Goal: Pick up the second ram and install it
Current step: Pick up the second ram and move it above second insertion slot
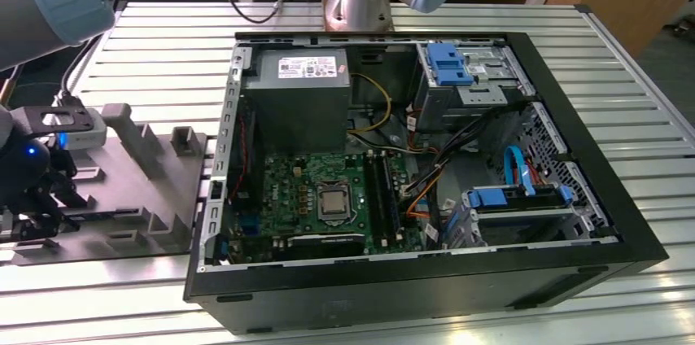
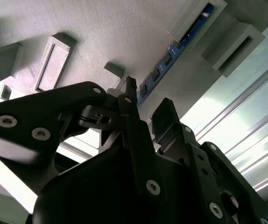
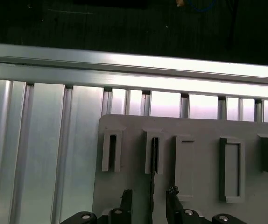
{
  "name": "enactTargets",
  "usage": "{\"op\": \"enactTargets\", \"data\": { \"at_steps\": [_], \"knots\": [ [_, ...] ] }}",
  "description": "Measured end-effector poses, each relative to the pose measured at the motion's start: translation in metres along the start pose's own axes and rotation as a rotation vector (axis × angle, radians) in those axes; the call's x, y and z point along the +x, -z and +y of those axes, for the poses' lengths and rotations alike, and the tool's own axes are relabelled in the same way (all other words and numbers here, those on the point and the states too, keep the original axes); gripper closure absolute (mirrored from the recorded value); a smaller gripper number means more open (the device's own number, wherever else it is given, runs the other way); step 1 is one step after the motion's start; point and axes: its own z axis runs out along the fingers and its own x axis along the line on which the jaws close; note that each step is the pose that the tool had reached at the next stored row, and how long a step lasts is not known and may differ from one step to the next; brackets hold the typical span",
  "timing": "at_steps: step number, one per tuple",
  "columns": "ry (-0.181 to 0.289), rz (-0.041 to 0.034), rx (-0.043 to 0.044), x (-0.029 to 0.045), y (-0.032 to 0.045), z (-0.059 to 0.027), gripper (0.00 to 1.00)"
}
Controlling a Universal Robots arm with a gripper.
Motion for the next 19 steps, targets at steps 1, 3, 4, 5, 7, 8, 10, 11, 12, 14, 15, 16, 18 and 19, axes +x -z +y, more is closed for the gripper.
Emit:
{"op": "enactTargets", "data": {
  "at_steps": [1, 3, 4, 5, 7, 8, 10, 11, 12, 14, 15, 16, 18, 19],
  "knots": [
    [0.000, 0.0000, 0.0000, 0.0000, 0.0000, 0.0000, 0.58],
    [0.000, 0.0000, 0.0000, 0.0000, 0.0000, 0.0000, 0.58],
    [0.000, -0.0001, 0.0001, 0.0000, 0.0000, 0.0000, 0.58],
    [0.000, 0.0000, 0.0001, 0.0000, -0.0001, 0.0000, 0.58],
    [0.000, 0.0000, 0.0001, 0.0000, -0.0001, 0.0000, 0.66],
    [0.000, 0.0000, 0.0001, 0.0000, 0.0000, 0.0000, 0.66],
    [0.000, 0.0000, 0.0001, 0.0000, -0.0001, 0.0000, 0.73],
    [0.000, 0.0000, 0.0001, 0.0000, -0.0001, 0.0000, 0.73],
    [0.000, 0.0000, 0.0001, 0.0000, -0.0001, 0.0000, 0.73],
    [0.000, 0.0000, 0.0001, 0.0000, -0.0001, 0.0000, 0.73],
    [0.000, 0.0001, 0.0001, 0.0000, -0.0001, 0.0000, 0.73],
    [0.000, 0.0000, 0.0001, 0.0000, -0.0001, 0.0000, 0.73],
    [0.000, 0.0001, 0.0001, 0.0000, -0.0001, 0.0000, 0.75],
    [0.000, 0.0001, 0.0001, 0.0000, -0.0001, 0.0000, 0.81]
  ]
}}
